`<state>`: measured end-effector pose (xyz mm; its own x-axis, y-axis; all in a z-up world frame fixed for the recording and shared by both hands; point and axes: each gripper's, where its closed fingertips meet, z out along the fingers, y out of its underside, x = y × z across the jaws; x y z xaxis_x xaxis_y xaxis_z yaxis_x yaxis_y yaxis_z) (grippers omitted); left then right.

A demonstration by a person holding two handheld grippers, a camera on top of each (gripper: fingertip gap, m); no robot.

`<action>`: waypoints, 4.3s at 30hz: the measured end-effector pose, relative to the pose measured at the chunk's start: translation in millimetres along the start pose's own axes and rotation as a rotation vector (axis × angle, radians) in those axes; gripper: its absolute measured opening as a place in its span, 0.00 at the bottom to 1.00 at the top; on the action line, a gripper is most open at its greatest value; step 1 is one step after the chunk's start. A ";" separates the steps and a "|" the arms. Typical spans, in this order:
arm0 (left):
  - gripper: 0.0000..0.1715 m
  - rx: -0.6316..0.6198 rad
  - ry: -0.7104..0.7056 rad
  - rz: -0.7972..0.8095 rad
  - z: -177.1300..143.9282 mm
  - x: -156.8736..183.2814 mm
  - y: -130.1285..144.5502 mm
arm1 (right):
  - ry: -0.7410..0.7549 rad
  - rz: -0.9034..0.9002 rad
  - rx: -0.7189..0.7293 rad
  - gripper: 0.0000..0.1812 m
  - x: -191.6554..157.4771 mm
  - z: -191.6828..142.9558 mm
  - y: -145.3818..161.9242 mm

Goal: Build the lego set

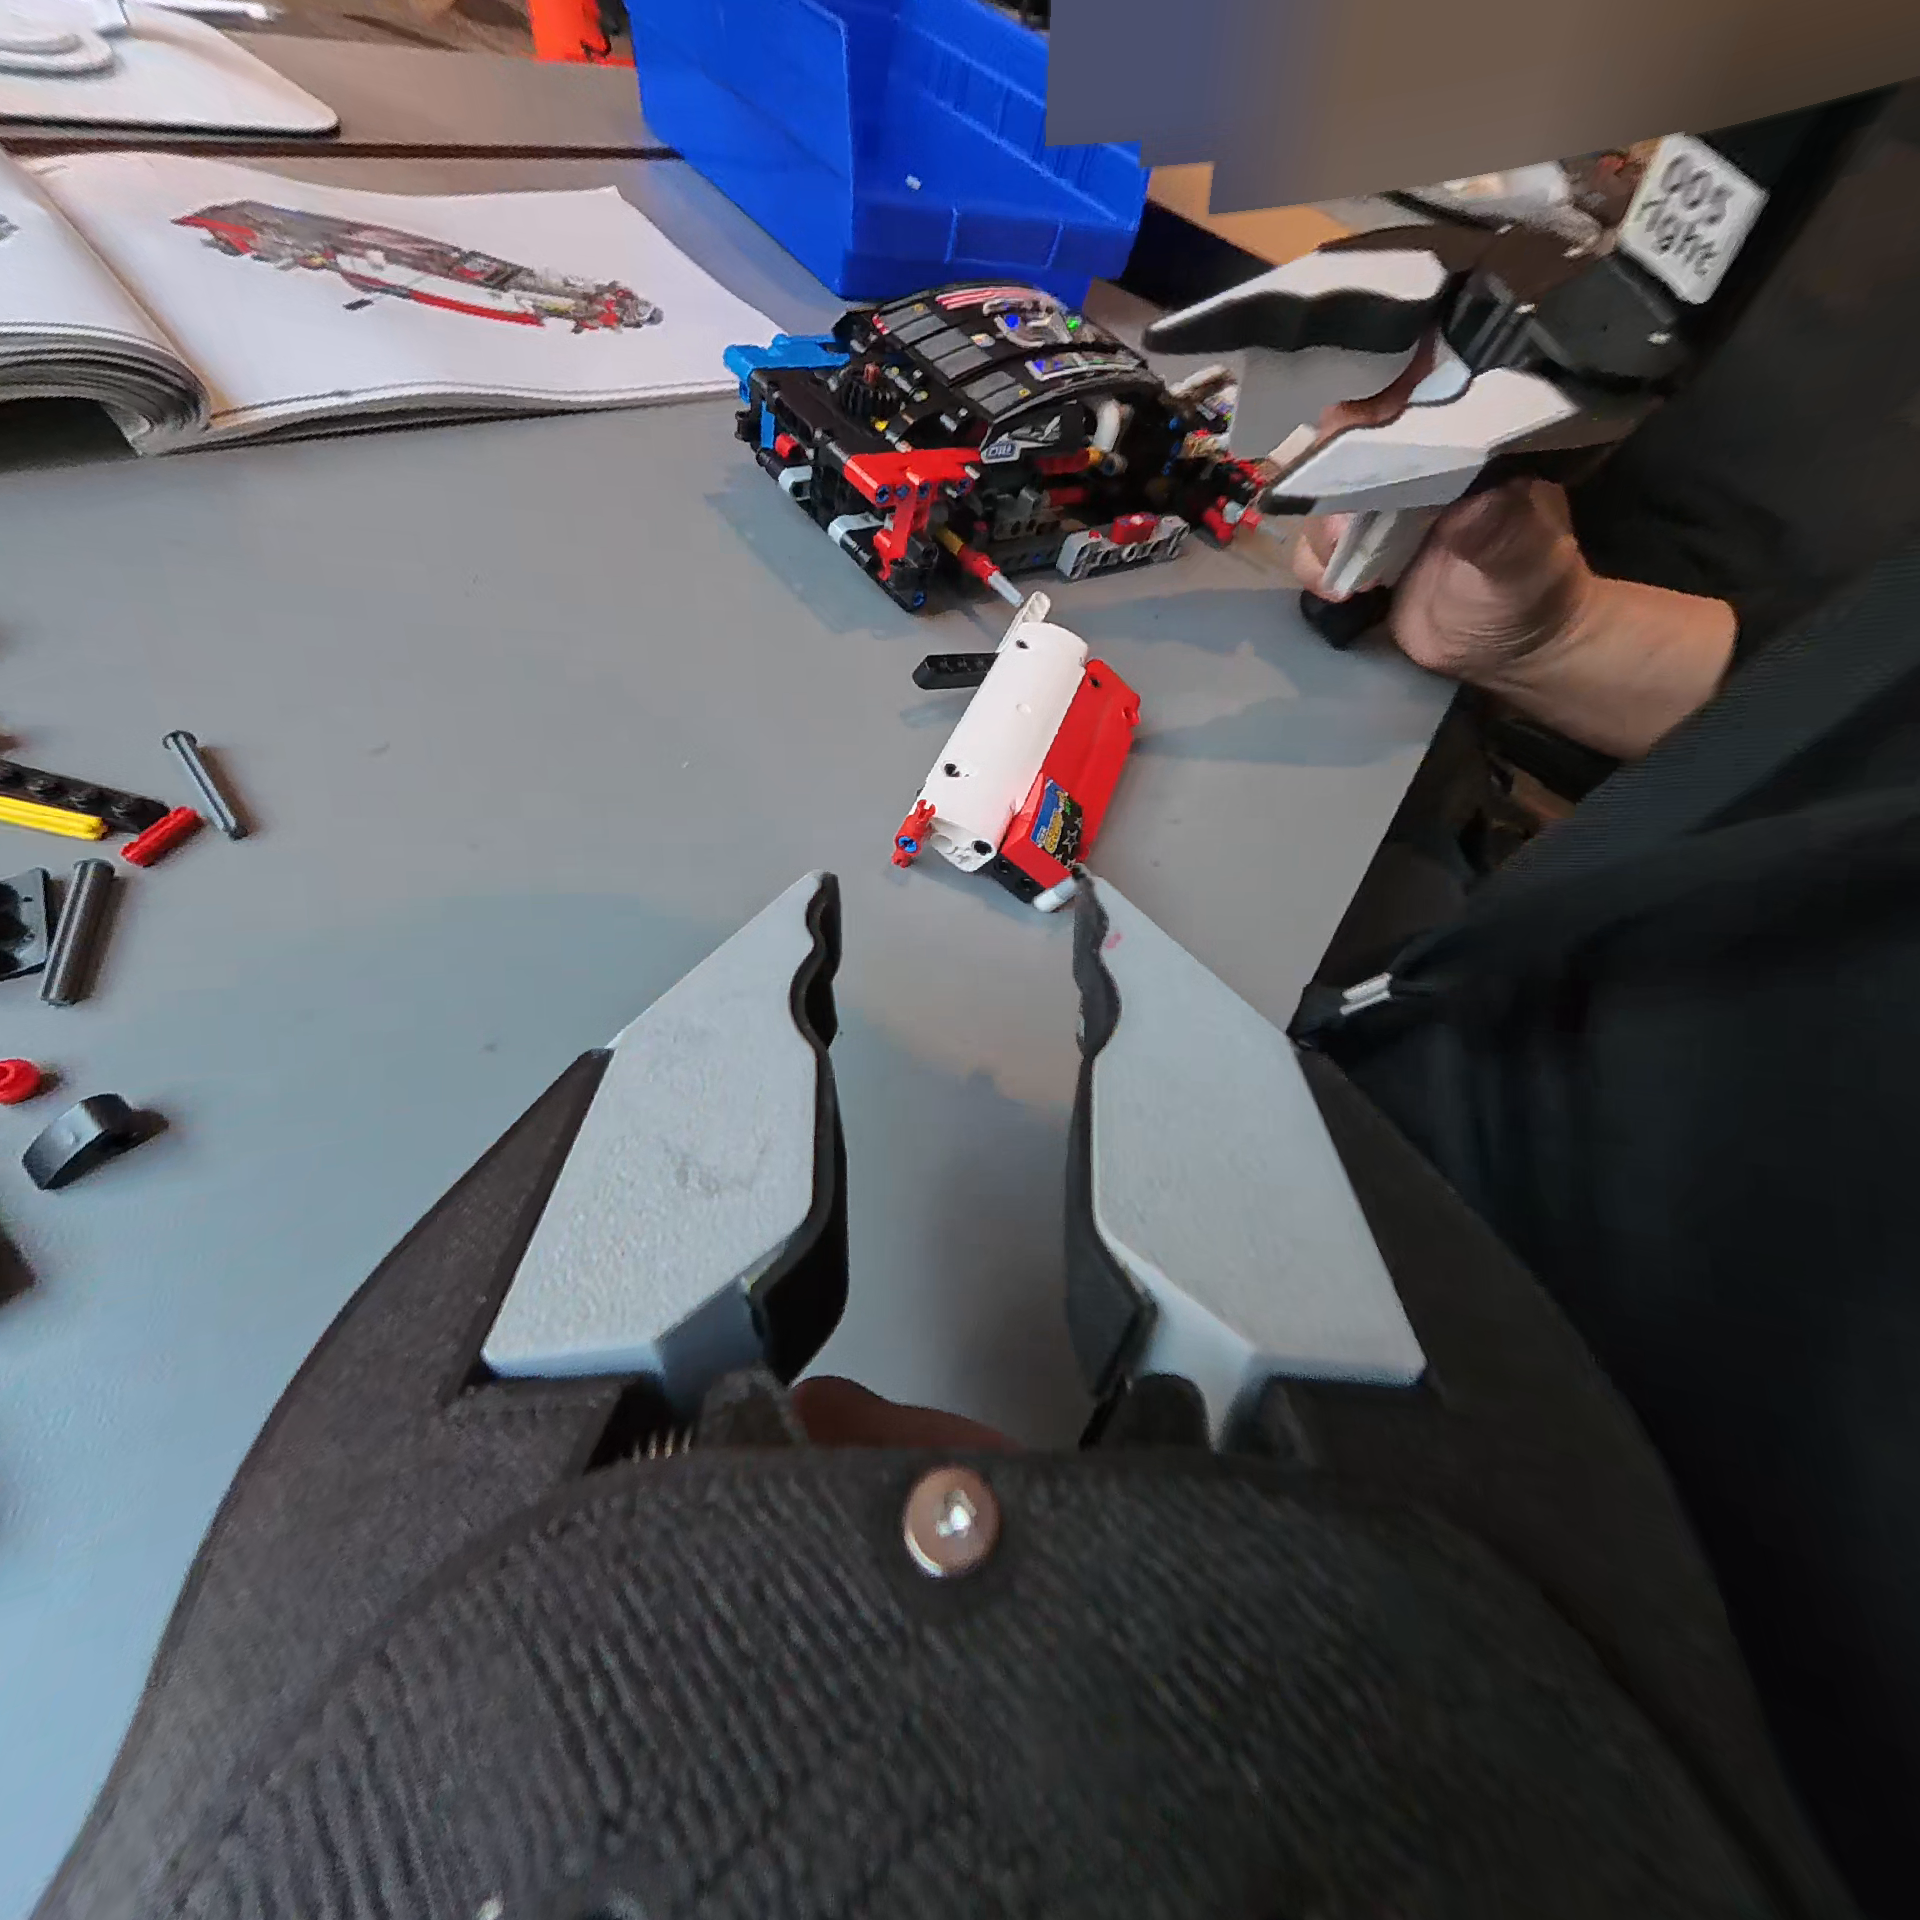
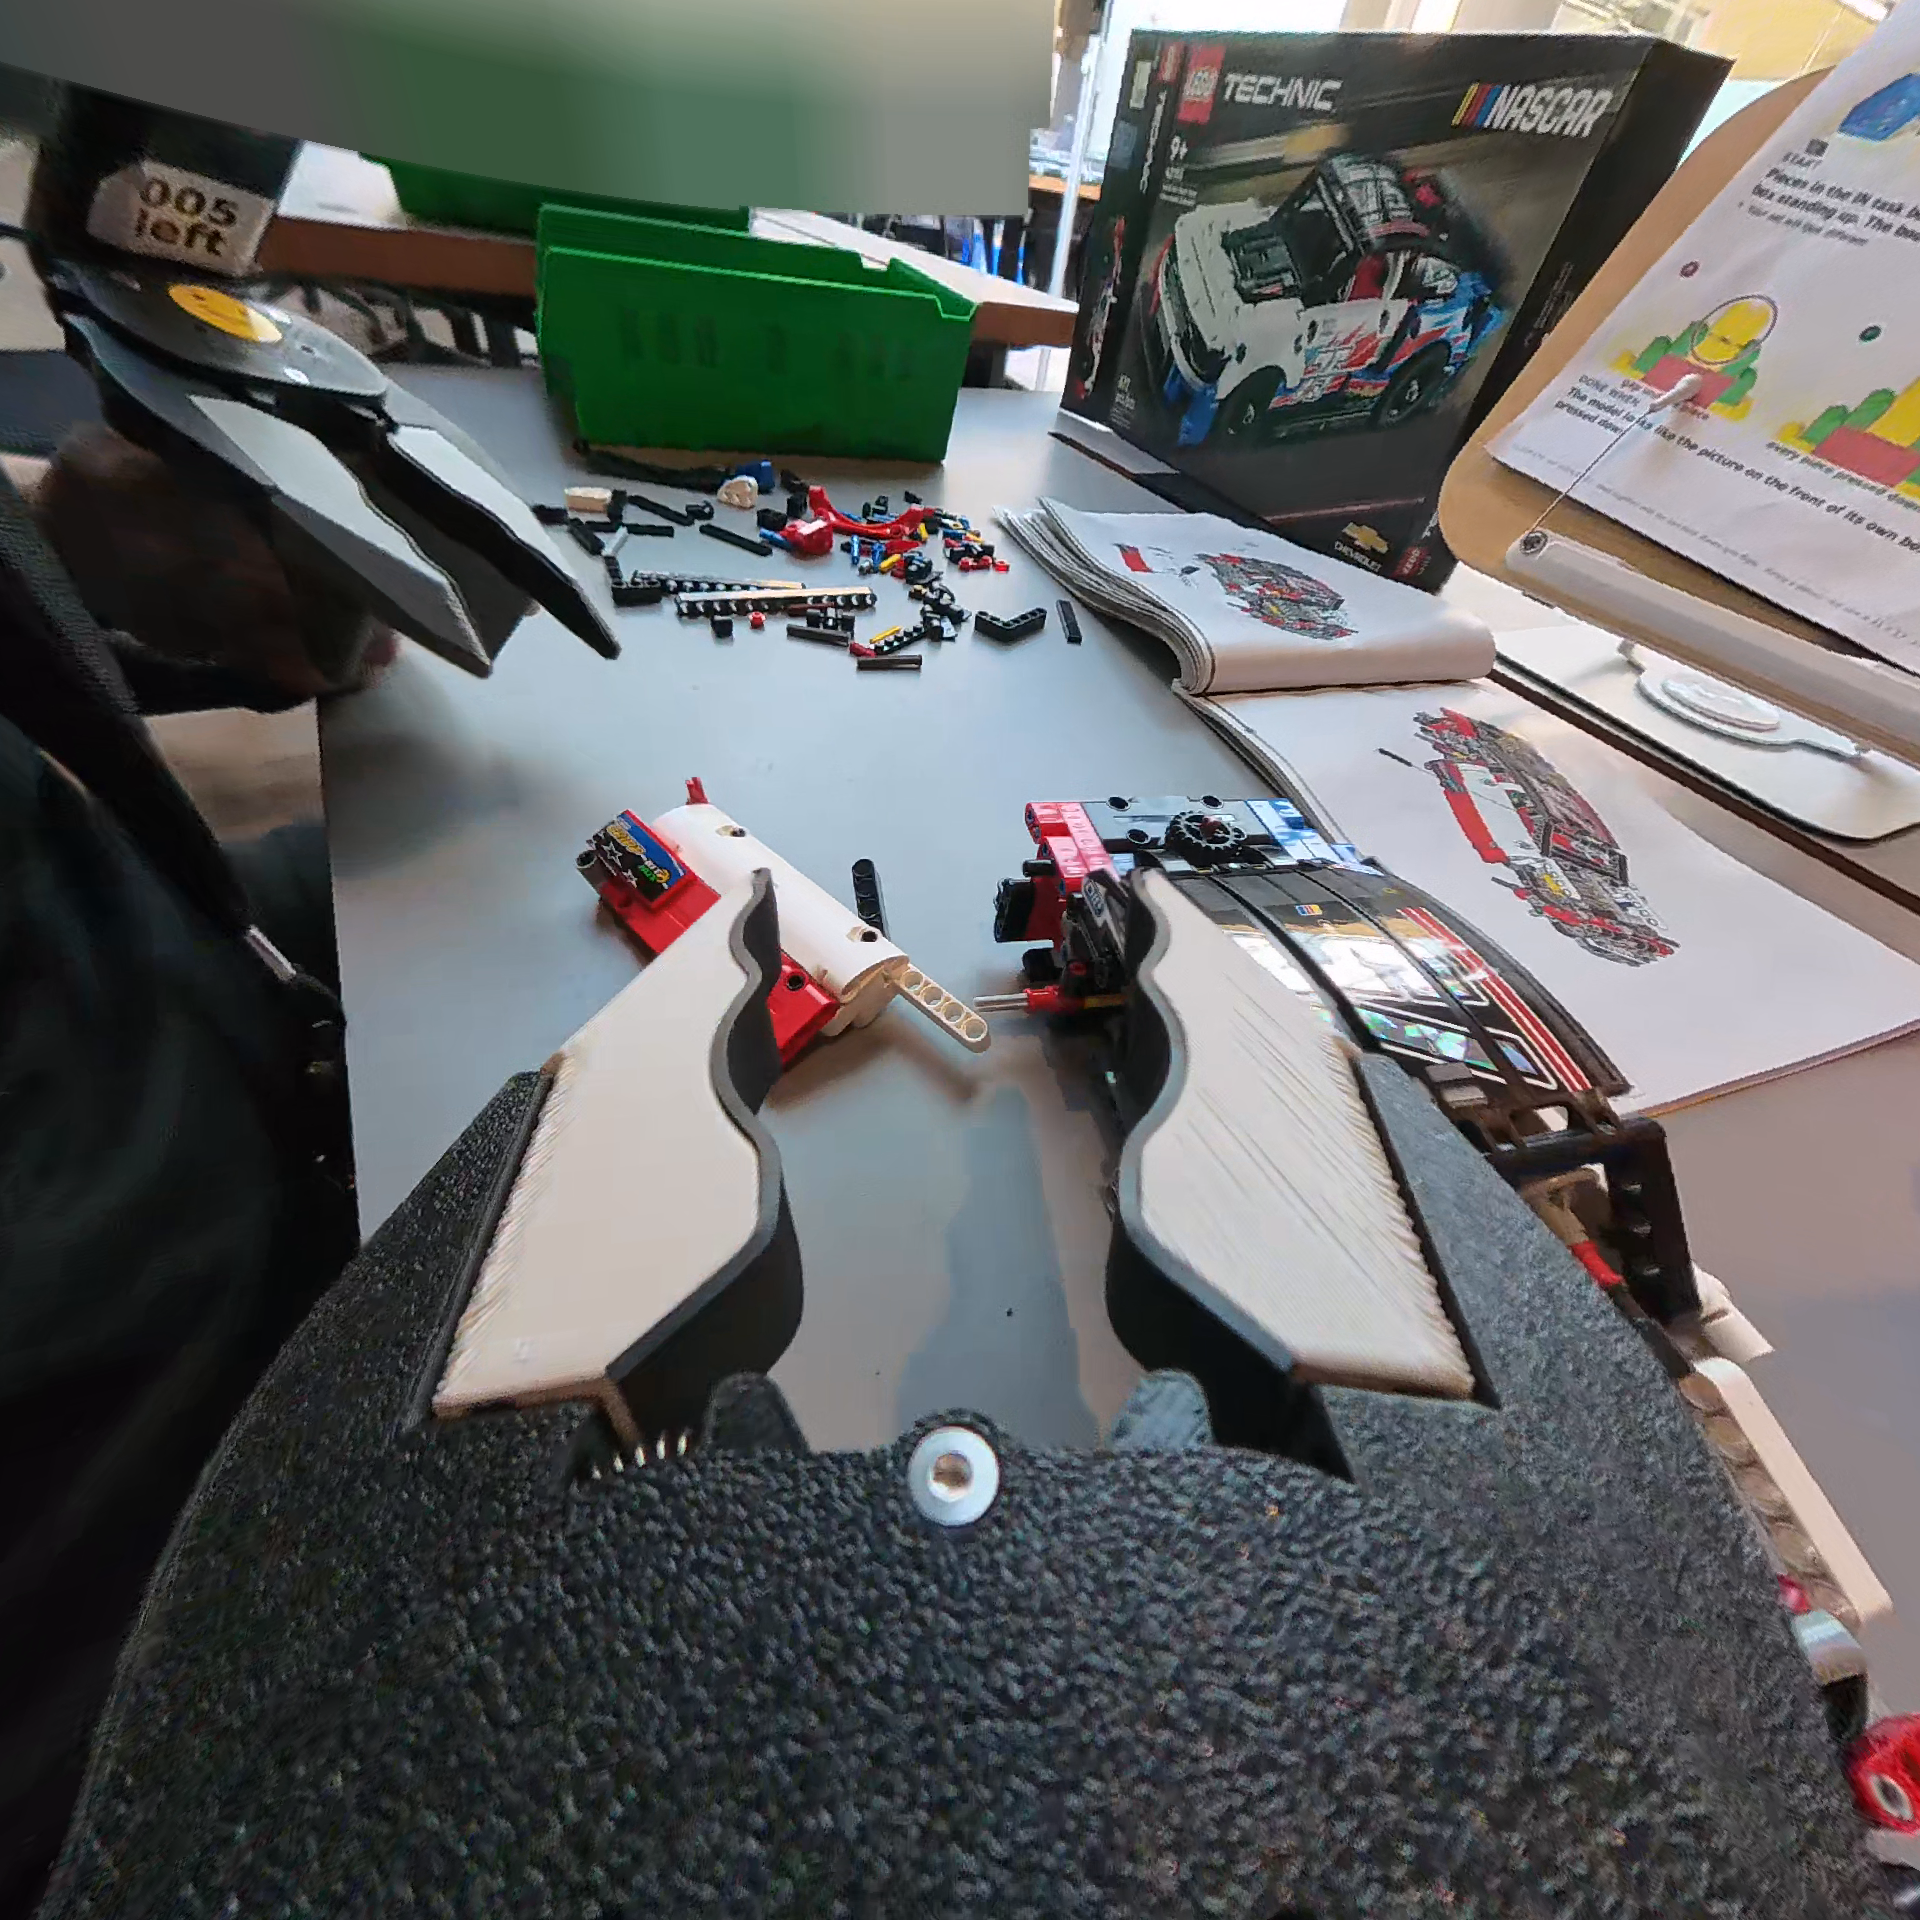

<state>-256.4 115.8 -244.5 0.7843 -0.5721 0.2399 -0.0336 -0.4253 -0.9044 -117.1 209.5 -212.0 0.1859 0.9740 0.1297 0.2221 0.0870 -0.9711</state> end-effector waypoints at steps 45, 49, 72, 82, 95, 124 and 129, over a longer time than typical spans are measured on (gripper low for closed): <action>0.45 -0.273 -0.001 0.346 43.2 13.4 7.1 | -0.217 -0.015 -0.259 0.22 -36.9 19.0 33.9; 0.50 -0.370 0.046 0.375 59.1 14.3 22.6 | -0.272 0.023 -0.317 0.31 -38.7 24.7 41.3; 0.29 -0.255 -0.051 0.875 60.2 16.2 19.1 | -0.286 -0.115 -0.355 0.37 -48.2 39.3 47.3; 0.30 -0.144 -0.163 1.234 60.3 17.4 9.1 | -0.258 -0.085 -0.218 0.34 -41.2 31.6 27.3; 0.29 0.056 -0.157 1.437 73.6 67.5 -14.1 | -0.025 0.081 -0.046 0.31 -9.6 -70.0 18.7; 0.29 0.196 -0.105 1.645 164.8 82.5 -22.8 | 0.206 0.080 -0.102 0.21 29.5 -60.3 21.1; 0.29 0.196 -0.119 1.654 164.5 81.4 -23.8 | 0.115 0.088 -0.163 0.05 20.9 -42.0 19.8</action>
<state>-89.8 194.7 -261.5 0.0245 -0.2279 -0.9734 -0.7527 0.6366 -0.1680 -68.6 222.7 -220.2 0.3176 0.9451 0.0771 0.3507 -0.0415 -0.9356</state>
